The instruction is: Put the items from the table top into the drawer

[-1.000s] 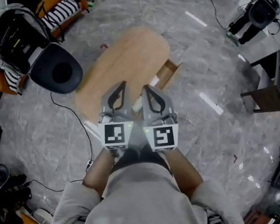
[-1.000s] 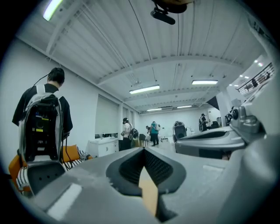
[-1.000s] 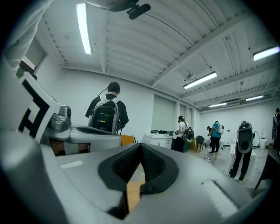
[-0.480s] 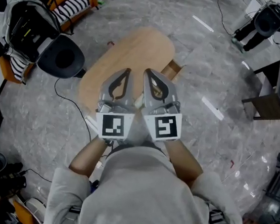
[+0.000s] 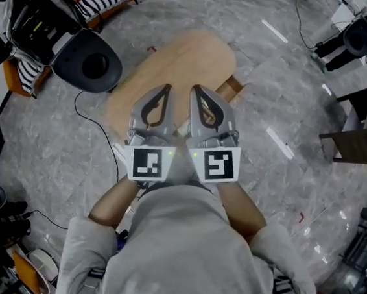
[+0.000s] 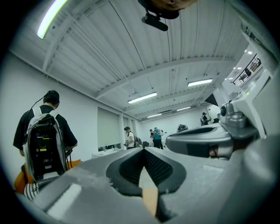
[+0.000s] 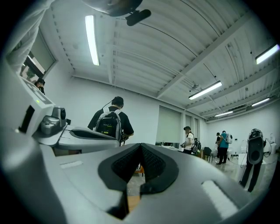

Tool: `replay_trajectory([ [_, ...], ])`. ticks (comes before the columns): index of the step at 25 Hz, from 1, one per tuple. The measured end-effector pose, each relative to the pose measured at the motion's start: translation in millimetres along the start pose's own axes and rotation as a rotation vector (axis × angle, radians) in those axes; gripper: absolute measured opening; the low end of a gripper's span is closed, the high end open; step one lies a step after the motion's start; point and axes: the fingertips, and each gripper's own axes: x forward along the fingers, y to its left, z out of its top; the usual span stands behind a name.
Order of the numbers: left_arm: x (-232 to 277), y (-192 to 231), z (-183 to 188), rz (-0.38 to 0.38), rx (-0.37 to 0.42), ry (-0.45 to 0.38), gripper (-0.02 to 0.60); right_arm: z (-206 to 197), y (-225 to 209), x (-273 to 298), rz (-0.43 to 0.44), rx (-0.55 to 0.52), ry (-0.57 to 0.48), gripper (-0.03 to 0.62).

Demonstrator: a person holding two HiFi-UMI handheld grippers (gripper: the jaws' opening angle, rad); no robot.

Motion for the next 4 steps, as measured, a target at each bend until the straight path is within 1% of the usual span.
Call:
replay_trajectory([
  [4,-8.7,2.6,1.5,0.009,0.005,0.01,0.02,2.8,6.1,-4.7,0.004,0.001,0.007,0.006],
])
